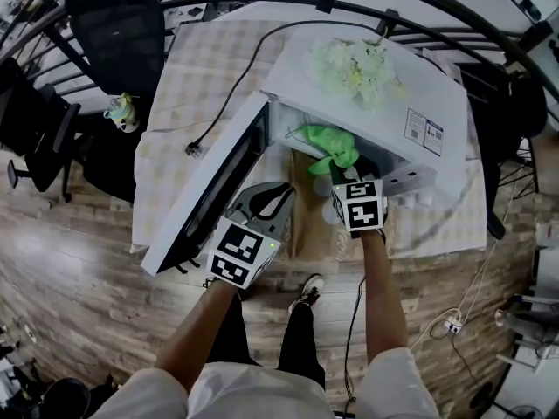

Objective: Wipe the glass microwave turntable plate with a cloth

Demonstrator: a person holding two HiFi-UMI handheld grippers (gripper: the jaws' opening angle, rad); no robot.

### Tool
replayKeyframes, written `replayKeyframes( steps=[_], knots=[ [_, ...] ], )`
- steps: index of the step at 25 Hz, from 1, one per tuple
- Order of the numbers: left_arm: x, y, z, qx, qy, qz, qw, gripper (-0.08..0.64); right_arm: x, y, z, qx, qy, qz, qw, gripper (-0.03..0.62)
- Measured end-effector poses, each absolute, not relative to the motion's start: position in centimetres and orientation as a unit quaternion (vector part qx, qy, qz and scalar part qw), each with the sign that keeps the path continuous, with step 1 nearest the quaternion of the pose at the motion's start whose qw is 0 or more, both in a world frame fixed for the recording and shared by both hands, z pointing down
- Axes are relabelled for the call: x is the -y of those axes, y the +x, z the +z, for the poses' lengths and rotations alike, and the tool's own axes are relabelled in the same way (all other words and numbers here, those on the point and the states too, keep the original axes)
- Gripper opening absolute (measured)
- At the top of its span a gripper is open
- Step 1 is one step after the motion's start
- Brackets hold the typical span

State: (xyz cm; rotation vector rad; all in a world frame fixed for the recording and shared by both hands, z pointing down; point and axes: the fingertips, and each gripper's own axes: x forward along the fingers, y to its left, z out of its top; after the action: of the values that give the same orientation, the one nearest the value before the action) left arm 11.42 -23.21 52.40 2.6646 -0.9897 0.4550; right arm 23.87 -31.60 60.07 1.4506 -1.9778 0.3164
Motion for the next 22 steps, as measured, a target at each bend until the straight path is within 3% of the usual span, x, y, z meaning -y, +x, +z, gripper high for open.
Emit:
replayKeyframes(
  steps=[5,13,22],
  knots=[
    [23.3,11.1,52.8,0.344,0.916,0.161,0.128,0.046,36.5,26.4,57.8,0.704,0.652,0.073,0.271,0.181],
    [23.0,10.7,54.2,0.338,0.915,0.172,0.136,0.046,41.1,31.9,60.7,0.598,0.734,0.126,0.295,0.183],
    [22.9,10.5,55.4,0.329,0.916,0.186,0.135,0.046,43.7,28.6,60.8,0.646,0.684,0.068,0.332,0.176]
  ],
)
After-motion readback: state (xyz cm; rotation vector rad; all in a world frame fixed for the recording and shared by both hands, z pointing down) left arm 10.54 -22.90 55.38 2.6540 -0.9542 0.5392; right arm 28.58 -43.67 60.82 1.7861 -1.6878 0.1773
